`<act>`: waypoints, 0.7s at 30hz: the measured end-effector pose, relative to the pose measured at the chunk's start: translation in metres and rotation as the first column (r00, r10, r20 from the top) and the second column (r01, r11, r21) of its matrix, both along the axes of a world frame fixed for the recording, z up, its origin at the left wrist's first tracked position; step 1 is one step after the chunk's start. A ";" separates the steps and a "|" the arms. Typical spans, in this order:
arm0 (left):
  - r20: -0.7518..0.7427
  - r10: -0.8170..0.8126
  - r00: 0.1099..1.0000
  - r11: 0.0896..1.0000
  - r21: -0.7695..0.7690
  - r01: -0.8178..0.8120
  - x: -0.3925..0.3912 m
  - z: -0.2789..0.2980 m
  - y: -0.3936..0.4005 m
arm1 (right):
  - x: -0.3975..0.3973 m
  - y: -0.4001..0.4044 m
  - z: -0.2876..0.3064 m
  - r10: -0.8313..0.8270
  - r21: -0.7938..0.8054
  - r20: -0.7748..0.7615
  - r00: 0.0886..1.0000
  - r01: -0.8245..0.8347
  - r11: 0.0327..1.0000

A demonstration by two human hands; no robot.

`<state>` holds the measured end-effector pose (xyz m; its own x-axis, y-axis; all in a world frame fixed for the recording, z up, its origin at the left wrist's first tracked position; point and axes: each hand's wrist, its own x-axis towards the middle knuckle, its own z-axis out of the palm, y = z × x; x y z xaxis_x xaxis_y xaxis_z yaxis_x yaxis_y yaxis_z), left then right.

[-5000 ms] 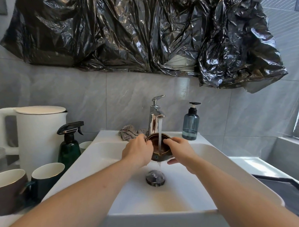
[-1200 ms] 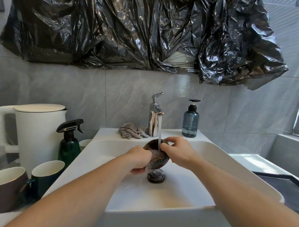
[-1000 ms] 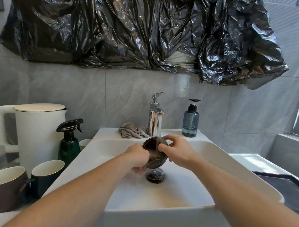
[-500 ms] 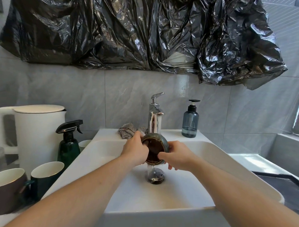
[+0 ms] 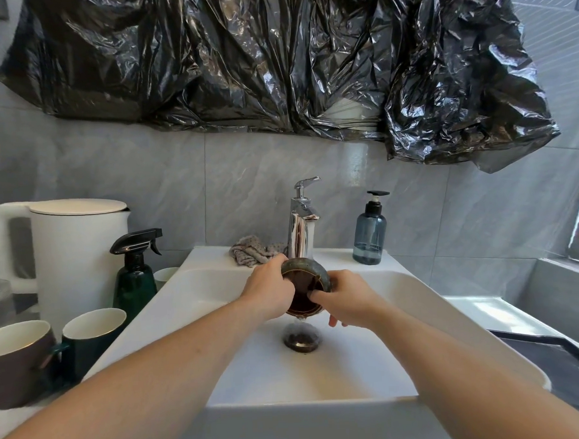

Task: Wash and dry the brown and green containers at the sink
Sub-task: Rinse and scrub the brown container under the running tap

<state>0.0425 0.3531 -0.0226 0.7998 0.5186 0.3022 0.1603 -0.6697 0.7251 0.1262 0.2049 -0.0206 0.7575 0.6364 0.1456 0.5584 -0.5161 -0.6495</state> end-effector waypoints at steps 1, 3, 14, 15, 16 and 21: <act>0.011 0.014 1.000 1.000 -0.020 -0.014 0.000 0.001 0.000 | 0.000 0.001 0.000 0.003 0.021 -0.018 1.000 -0.003 1.000; 0.041 0.045 0.998 0.994 -0.097 -0.041 0.000 0.002 0.000 | -0.002 0.003 0.001 0.025 0.044 -0.064 0.998 -0.022 0.999; -0.070 0.051 0.996 0.997 0.061 -0.046 0.003 0.000 0.000 | -0.002 0.000 0.002 -0.059 0.035 0.048 0.997 0.058 0.998; -0.067 0.068 0.995 0.990 0.126 -0.059 0.003 0.001 0.000 | -0.002 0.001 0.002 -0.065 0.046 0.055 0.996 0.062 0.997; -0.054 0.081 0.995 0.984 0.163 -0.071 0.001 0.003 0.000 | -0.003 0.001 0.002 -0.066 0.057 0.060 0.996 0.062 0.996; 0.009 0.097 0.995 0.974 0.206 -0.097 0.002 0.004 0.001 | -0.003 0.005 0.000 -0.076 0.113 0.107 0.991 0.063 0.992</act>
